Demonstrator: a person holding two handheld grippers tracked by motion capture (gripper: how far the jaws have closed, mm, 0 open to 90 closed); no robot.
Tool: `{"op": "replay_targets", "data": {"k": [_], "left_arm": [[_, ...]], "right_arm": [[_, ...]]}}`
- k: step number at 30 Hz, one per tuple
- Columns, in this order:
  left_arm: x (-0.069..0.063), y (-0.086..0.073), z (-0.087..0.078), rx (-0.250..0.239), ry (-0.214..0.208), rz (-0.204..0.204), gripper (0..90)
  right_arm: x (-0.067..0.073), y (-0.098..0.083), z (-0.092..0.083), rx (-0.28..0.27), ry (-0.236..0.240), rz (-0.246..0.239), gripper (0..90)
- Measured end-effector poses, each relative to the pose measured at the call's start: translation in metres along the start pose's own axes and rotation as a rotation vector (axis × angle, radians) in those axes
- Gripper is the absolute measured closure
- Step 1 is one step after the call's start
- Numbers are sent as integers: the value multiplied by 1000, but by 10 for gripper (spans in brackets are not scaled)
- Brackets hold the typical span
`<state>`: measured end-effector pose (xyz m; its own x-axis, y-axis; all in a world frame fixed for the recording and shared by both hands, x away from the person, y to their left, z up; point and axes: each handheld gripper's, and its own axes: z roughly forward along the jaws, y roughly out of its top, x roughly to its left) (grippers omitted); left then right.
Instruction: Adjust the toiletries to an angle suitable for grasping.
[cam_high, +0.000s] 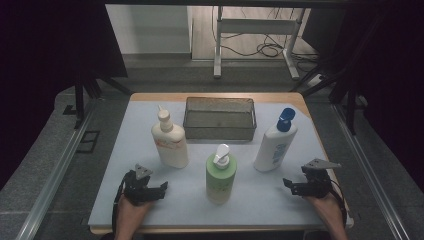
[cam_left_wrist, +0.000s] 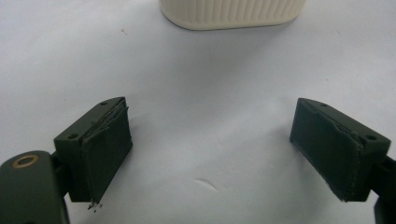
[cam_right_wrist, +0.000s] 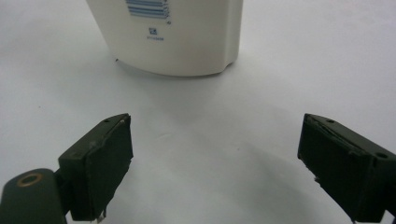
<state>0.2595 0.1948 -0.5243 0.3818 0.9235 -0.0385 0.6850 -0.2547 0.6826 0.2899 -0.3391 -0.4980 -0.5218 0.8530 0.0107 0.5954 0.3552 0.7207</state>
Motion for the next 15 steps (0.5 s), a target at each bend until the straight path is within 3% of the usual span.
{"op": "replay_targets", "data": {"k": [15], "left_arm": [[0,0,0,1,1,3,121]], "right_arm": [[-11,16,-7,-45,15,-11,94]]}}
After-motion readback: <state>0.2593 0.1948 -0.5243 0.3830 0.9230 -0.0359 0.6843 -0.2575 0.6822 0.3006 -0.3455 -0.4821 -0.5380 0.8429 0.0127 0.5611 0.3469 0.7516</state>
